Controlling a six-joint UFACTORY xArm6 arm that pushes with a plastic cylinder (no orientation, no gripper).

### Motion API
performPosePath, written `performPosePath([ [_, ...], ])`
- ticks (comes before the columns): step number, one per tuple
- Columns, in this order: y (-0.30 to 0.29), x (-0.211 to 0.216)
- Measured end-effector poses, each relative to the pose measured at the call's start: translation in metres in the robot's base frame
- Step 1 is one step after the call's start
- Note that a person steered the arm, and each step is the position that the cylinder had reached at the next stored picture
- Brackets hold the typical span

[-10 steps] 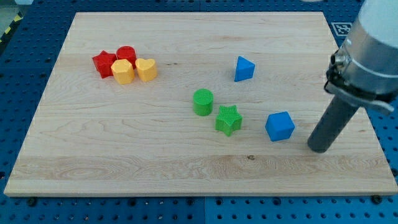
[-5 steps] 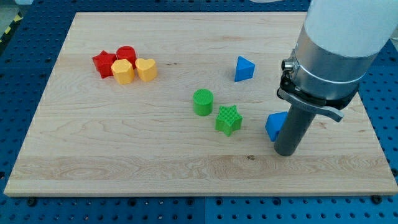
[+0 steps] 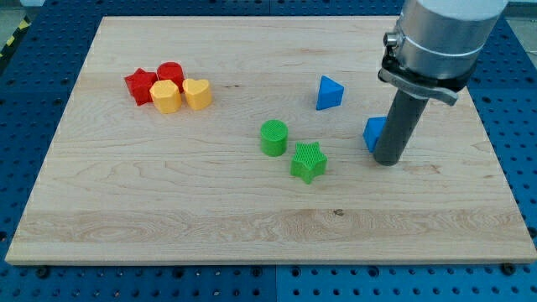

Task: Adjust the green and blue blocks diagonal to each other

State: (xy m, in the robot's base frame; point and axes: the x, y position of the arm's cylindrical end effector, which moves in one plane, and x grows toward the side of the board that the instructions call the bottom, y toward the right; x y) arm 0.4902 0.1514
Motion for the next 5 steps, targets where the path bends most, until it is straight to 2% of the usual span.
performPosePath([
  [2,-0.004,-0.019],
  [3,-0.051,-0.019],
  [4,-0.063,-0.030],
  [5,-0.050,-0.045],
])
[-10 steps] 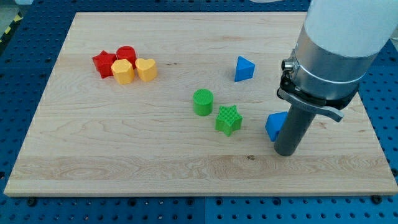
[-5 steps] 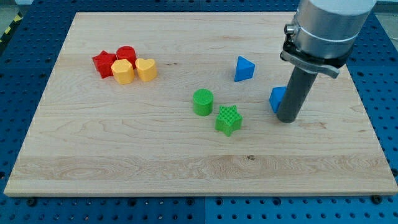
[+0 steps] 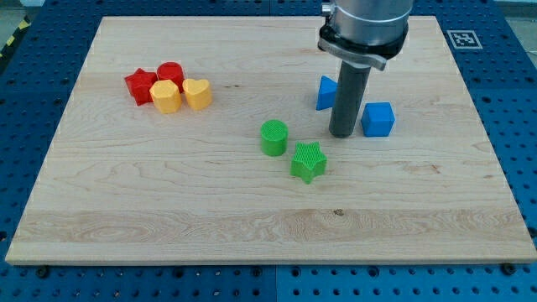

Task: Adjust the green and blue blocks diagonal to each other

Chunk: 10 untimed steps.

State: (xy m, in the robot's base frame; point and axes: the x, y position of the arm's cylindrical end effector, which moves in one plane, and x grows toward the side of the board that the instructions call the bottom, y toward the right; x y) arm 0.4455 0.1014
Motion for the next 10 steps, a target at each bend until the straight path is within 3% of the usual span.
performPosePath([
  [2,0.061,-0.009],
  [3,0.053,-0.009],
  [6,0.019,0.098],
  [7,-0.051,0.110],
  [8,-0.129,0.092],
  [10,-0.103,0.068],
])
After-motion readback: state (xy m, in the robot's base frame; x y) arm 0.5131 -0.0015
